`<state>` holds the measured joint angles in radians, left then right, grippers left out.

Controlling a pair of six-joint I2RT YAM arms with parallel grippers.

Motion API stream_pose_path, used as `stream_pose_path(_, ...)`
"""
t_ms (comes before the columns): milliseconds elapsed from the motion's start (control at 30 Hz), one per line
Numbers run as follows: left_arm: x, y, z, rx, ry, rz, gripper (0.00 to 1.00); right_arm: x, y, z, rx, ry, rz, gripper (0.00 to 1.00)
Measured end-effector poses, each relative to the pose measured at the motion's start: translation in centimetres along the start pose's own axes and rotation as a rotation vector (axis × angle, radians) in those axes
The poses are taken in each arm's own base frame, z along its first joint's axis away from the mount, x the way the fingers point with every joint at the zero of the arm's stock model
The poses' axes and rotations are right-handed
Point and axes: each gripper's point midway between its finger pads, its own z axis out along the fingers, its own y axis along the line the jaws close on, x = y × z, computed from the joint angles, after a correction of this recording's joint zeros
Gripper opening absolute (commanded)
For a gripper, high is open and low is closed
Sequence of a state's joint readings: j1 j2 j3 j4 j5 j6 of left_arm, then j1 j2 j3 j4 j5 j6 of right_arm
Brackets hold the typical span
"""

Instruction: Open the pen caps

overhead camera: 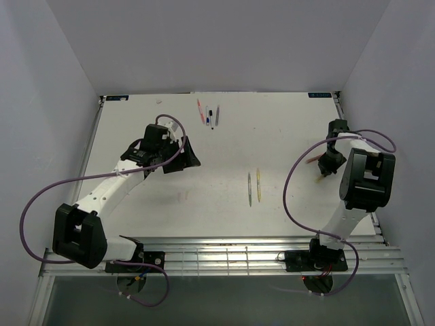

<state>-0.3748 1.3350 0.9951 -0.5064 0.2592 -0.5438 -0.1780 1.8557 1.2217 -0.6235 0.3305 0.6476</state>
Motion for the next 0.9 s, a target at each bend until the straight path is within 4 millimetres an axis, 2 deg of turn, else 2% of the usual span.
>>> stream_pose_path(100,0.3,-0.4,-0.1,0.020,0.015,-0.024,0.82,1.5,-2.2,-1.6,0.035,0.016,-0.004,0.08)
stream_pose_path(200,0.6,-1.1,-0.4,0.049,0.029,-0.066,0.82,0.9,-2.5,-4.9,-0.015,-0.030,0.015,0.08)
stream_pose_path(300,0.8,-2.0,-0.9,0.082,0.044,-0.110,0.82,0.4,-0.6,-9.0,-0.142,-0.097,0.006,0.08)
stream_pose_path(400,1.0,-3.1,-1.6,0.126,0.060,-0.149,0.82,2.1,3.5,-12.5,-0.275,-0.103,-0.100,0.08)
stream_pose_path(500,1.2,-4.0,-2.0,0.163,0.084,-0.189,0.81,5.4,8.4,-16.0,-0.424,-0.070,-0.253,0.08)
stream_pose_path(567,1.2,-4.7,-2.3,0.188,0.097,-0.211,0.81,8.6,11.4,-18.8,-0.550,-0.027,-0.368,0.08)
stream_pose_path(633,0.7,-5.7,-2.8,0.219,0.104,-0.224,0.80,12.2,13.2,-21.3,-0.661,0.021,-0.492,0.08)
stream_pose_path(733,-0.4,-7.2,-3.4,0.268,0.100,-0.244,0.79,17.9,14.1,-24.4,-0.820,0.095,-0.671,0.08)
stream_pose_path(800,-0.7,-7.9,-3.7,0.295,0.098,-0.263,0.79,21.0,13.5,-26.2,-0.933,0.138,-0.759,0.08)
stream_pose_path(900,-0.7,-8.4,-3.9,0.310,0.110,-0.297,0.79,23.7,12.1,-28.1,-1.075,0.193,-0.826,0.08)
